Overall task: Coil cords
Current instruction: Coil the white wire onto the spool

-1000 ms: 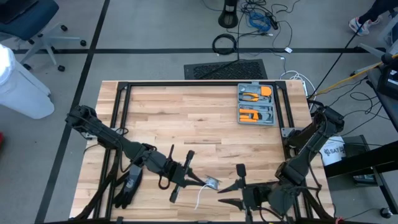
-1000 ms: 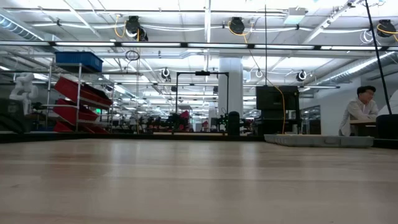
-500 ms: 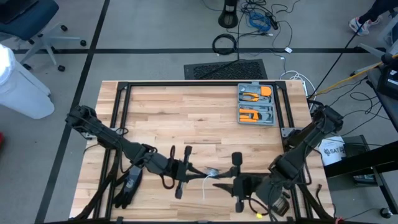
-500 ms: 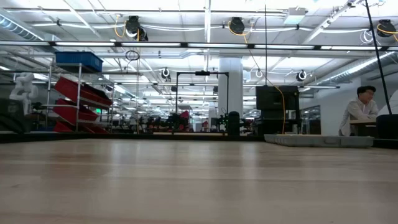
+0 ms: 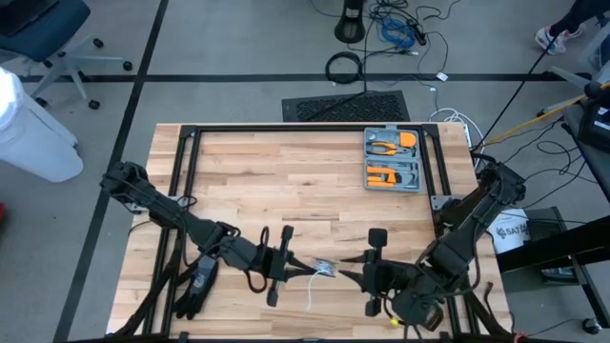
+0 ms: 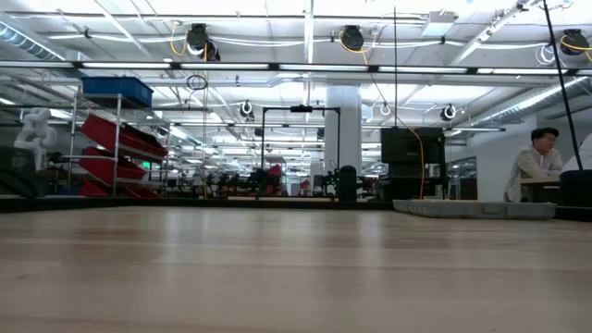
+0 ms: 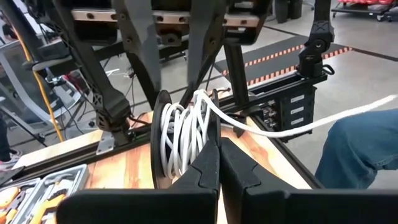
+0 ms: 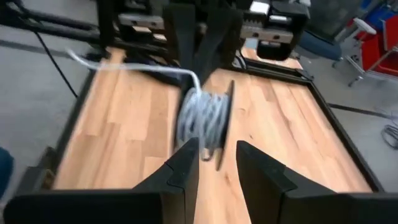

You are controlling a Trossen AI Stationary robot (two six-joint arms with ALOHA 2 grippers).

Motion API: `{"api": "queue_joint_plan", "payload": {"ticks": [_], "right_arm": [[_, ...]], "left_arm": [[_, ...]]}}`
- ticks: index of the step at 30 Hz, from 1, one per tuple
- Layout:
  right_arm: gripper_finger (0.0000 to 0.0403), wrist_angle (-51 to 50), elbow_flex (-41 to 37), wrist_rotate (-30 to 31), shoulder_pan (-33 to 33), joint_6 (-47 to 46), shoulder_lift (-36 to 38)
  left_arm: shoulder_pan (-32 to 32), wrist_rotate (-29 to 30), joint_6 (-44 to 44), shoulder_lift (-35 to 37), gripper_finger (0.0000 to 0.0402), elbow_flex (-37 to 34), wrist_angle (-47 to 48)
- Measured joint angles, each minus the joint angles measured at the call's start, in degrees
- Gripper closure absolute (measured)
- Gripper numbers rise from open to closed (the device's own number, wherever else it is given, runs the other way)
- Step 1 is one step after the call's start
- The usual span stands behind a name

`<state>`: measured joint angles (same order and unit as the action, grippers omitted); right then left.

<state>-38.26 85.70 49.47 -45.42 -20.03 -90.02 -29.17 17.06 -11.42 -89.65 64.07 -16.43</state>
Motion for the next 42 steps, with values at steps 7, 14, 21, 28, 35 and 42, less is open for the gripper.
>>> {"api": "queue_joint_plan", "payload": {"ticks": [7,14,21,28,35,42], "right_arm": [[0.0310,3.29,-1.80,-0.05,0.01,0.01,0.04],[0.0310,3.85,-2.05,-0.07,0.58,0.09,0.04],[0.0310,4.38,-2.08,-0.44,1.99,1.57,-0.76],[0.0321,5.89,-2.11,-1.97,3.01,4.41,-1.36],[0.0396,6.07,-2.11,-4.38,3.22,6.22,-1.39],[0.0401,6.41,-2.12,-3.97,3.36,7.20,-1.68]], "left_arm": [[-0.22,-0.02,-0.96,0.00,0.0401,0.00,-0.18],[-0.22,-0.02,-1.05,0.00,0.0401,0.00,-0.26],[-0.20,-0.04,-1.05,0.00,0.0401,0.00,-0.66],[-0.38,-0.06,-1.45,0.00,0.0401,0.00,-0.61],[-0.59,-0.48,-1.49,-0.02,0.0401,0.00,-0.47],[-0.61,-0.68,-1.23,-0.02,0.0388,-0.02,-0.55]]}}
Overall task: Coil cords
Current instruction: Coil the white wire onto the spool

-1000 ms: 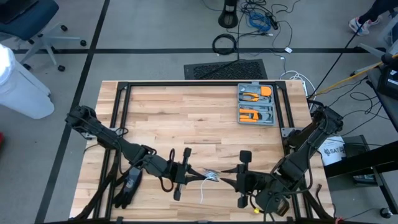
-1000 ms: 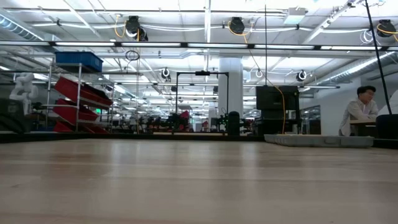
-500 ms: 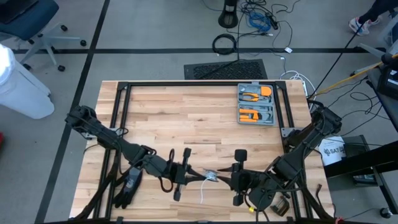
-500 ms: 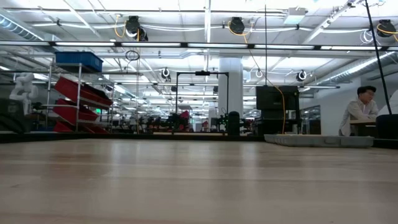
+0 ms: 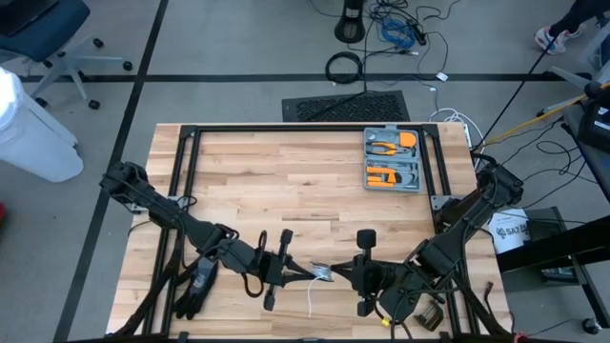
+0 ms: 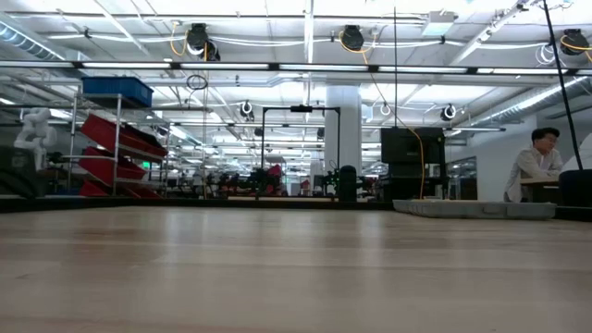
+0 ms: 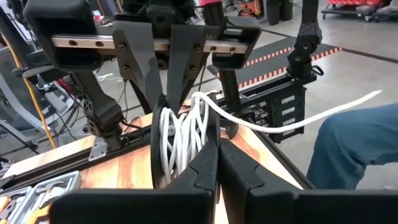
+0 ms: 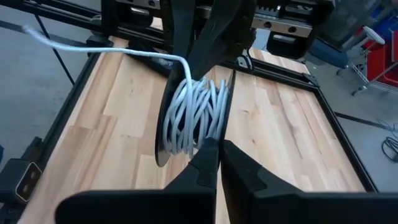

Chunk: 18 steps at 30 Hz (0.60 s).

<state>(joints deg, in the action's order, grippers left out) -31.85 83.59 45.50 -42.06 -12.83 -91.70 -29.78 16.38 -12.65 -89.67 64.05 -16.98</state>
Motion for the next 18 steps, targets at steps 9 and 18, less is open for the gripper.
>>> {"api": "queue_joint_plan", "payload": {"ticks": [9,18], "right_arm": [[0.0402,-0.51,0.01,1.04,-1.57,0.19,1.15],[0.0402,-3.32,-0.02,1.91,-2.91,-1.60,2.72]], "left_arm": [[-1.79,5.63,0.31,0.00,0.0310,0.00,-1.19],[-4.74,17.20,-0.17,0.50,0.0274,0.00,-1.24]]}}
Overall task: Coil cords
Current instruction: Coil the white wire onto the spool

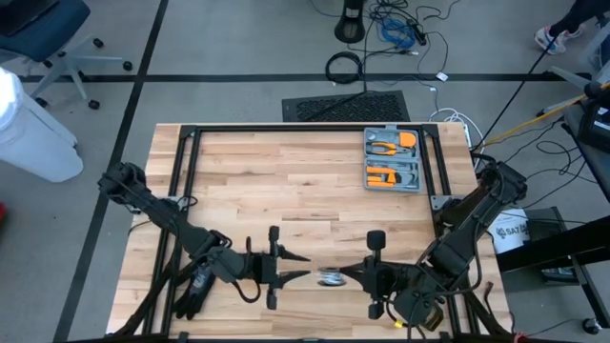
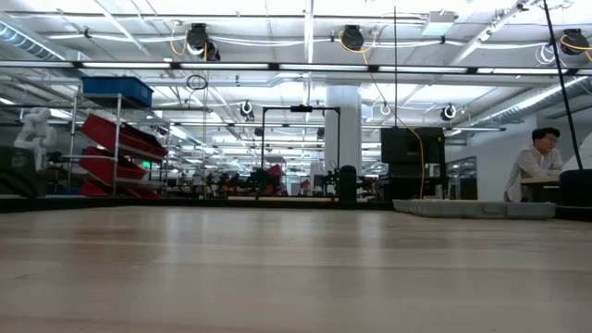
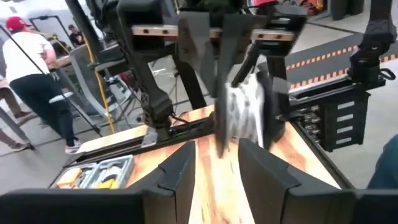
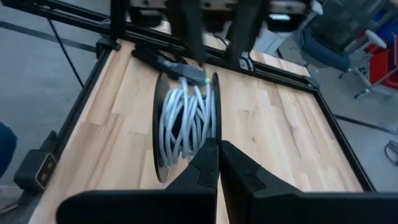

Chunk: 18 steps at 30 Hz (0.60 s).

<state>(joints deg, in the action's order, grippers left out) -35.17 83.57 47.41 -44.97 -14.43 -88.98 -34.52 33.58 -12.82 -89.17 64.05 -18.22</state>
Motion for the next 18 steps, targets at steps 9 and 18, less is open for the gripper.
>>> {"api": "queue_joint_plan", "payload": {"ticks": [9,18], "right_arm": [[0.0402,-4.64,0.00,0.69,1.35,-5.83,2.45],[0.0402,-5.08,0.02,0.78,1.95,-4.51,3.67]], "left_arm": [[-3.55,1.02,4.88,0.63,0.0274,0.00,-1.42],[-3.87,3.03,6.39,0.63,0.0274,0.00,-1.44]]}}
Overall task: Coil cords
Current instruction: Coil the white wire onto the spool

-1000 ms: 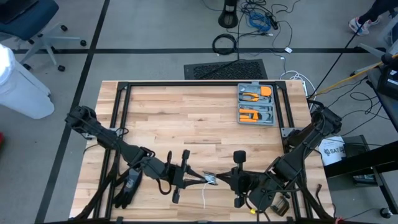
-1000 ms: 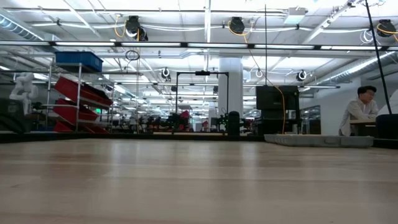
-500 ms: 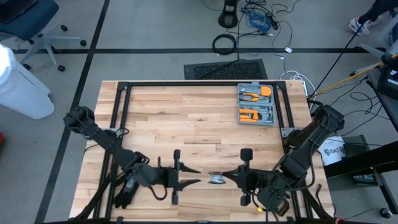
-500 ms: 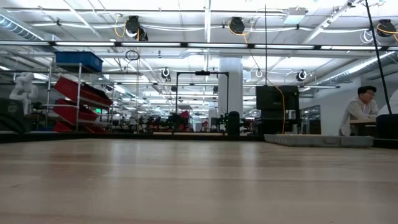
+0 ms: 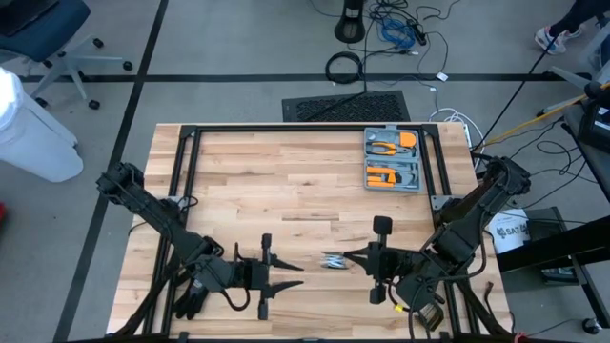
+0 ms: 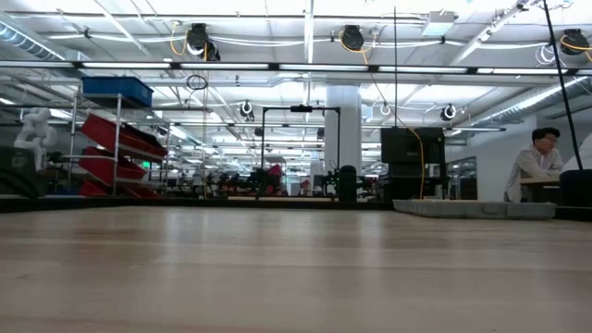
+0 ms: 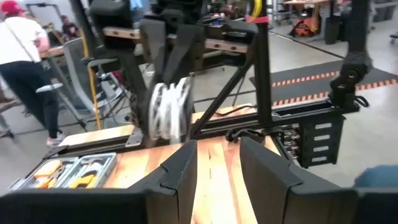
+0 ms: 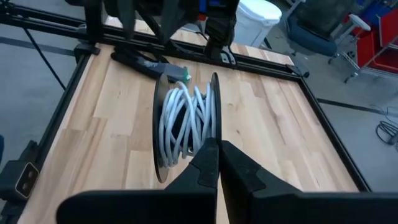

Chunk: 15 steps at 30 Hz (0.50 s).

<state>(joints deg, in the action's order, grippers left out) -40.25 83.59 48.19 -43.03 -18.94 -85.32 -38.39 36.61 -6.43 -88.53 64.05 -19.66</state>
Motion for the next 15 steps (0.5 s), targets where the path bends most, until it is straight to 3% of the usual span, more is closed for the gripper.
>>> {"api": "queue_joint_plan", "payload": {"ticks": [10,15], "right_arm": [[0.0402,0.39,0.00,4.05,-0.04,1.86,1.60],[0.0403,2.25,0.00,8.95,-0.04,5.23,2.12]], "left_arm": [[0.00,1.66,13.68,-0.75,0.0274,0.02,0.25],[-0.18,5.95,20.06,-4.32,0.0274,0.02,0.39]]}}
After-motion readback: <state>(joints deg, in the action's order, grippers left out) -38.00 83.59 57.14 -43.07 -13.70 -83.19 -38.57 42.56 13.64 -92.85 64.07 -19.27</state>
